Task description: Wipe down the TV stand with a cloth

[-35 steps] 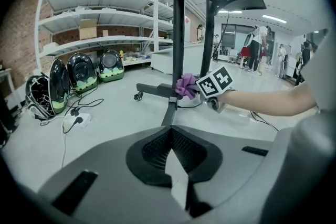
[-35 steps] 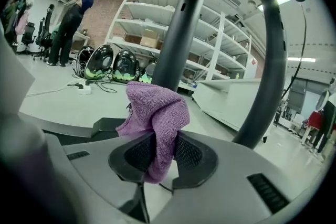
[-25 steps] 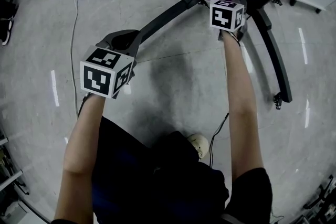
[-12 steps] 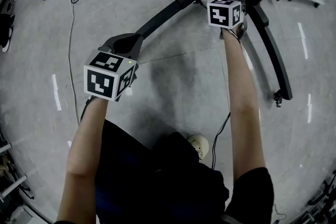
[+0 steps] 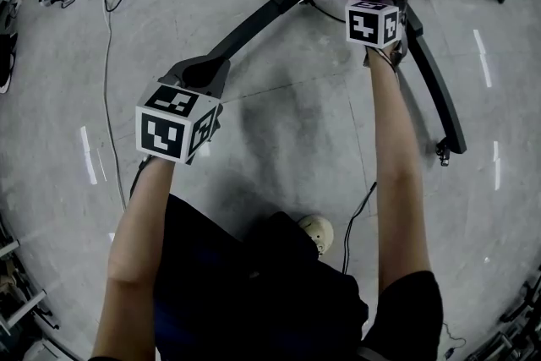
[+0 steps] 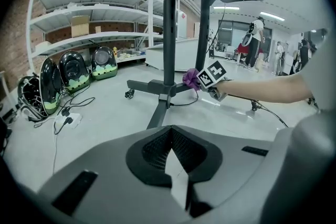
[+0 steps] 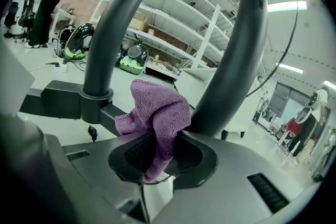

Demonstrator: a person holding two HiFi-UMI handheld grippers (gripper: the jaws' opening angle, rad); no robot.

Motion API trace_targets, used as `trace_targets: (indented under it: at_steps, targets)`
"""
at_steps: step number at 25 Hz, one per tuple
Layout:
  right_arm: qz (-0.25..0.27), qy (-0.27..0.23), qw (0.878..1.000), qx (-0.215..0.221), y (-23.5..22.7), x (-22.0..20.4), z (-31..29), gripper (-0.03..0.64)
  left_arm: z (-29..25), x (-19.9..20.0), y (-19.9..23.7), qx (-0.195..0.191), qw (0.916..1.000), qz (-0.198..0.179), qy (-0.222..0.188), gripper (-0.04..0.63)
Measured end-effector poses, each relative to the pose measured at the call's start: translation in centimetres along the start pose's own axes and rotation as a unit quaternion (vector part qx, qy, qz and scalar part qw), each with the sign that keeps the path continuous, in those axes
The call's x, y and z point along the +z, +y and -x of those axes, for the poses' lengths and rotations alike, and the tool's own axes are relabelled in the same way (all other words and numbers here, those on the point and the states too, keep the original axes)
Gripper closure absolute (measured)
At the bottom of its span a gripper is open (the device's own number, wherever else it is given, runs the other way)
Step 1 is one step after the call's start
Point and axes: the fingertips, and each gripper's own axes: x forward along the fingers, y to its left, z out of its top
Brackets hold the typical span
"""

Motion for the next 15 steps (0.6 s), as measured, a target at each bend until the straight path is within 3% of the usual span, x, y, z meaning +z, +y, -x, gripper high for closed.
trace_targets:
  at_steps: [4, 15]
  targets:
    - [0.037, 0.001, 0.999, -0.009, -0.1, -0.4, 0.3, 0.516, -0.2, 0.2, -0.5, -0.004, 1.0, -0.002, 0.0, 0.589]
    - [0.042, 0.003, 0.999, -0.016, -2.2, -1.4, 3.0, 0.515, -0.7, 0.8, -2.5, -0.028, 0.9995, -0.009, -0.008, 0.589]
